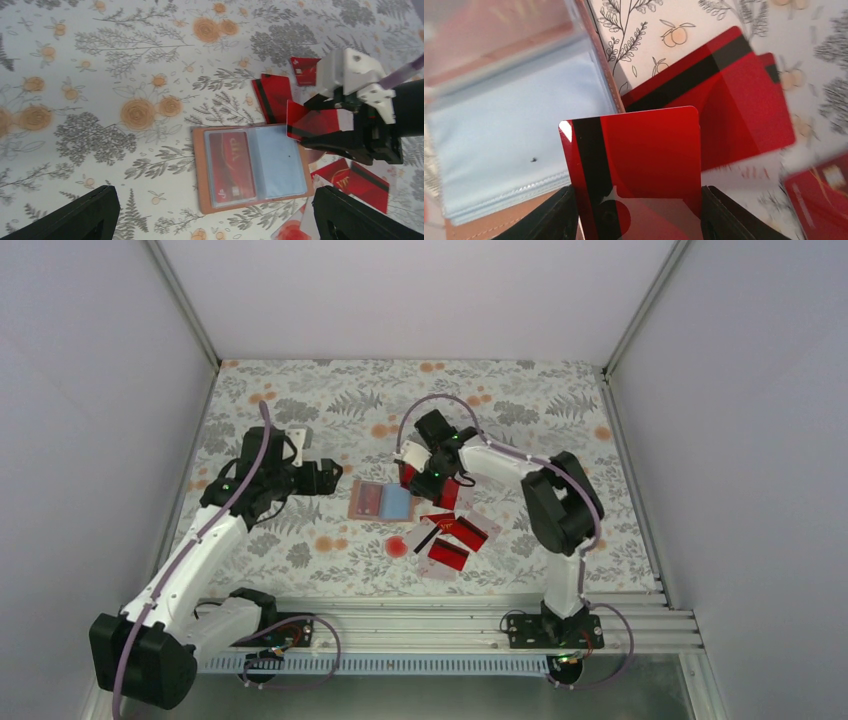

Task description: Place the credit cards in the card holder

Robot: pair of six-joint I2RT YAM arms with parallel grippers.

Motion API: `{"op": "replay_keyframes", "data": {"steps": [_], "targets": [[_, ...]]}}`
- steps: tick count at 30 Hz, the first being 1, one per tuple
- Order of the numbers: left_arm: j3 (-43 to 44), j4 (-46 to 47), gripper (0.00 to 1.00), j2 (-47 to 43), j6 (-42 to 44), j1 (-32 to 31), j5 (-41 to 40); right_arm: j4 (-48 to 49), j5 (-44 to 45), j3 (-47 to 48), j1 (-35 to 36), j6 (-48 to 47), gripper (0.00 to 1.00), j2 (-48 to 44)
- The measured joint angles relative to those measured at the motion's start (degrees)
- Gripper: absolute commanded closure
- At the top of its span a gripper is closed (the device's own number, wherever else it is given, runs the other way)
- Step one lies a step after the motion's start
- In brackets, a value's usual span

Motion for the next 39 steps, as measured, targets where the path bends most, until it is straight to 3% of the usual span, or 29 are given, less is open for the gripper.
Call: {"op": "replay_keyframes", "data": {"steps": [7,15,29,39], "targets": [[3.0,1.4,0.1,3.5,-2.0,-0.1,7.5,6.3,-0.4,-8.9,0.0,5.8,0.5,-12.9],[12.3,4.3,0.22,14.2,-5.6,-4.2,14.8,11.8,-0.2,-16.8,0.0,10.9,0.5,-21.3],[18.9,10.2,0.52,28.9,-12.6,-13.1,19.7,14.7,-1.7,-20.3,-1.4,17.1,0.5,-31.0],[25.6,13.6,0.83,33.7,-14.1,-18.4,22.5,11.4,-3.5,-20.5,-4.3,17.6,0.51,-36.4]]}}
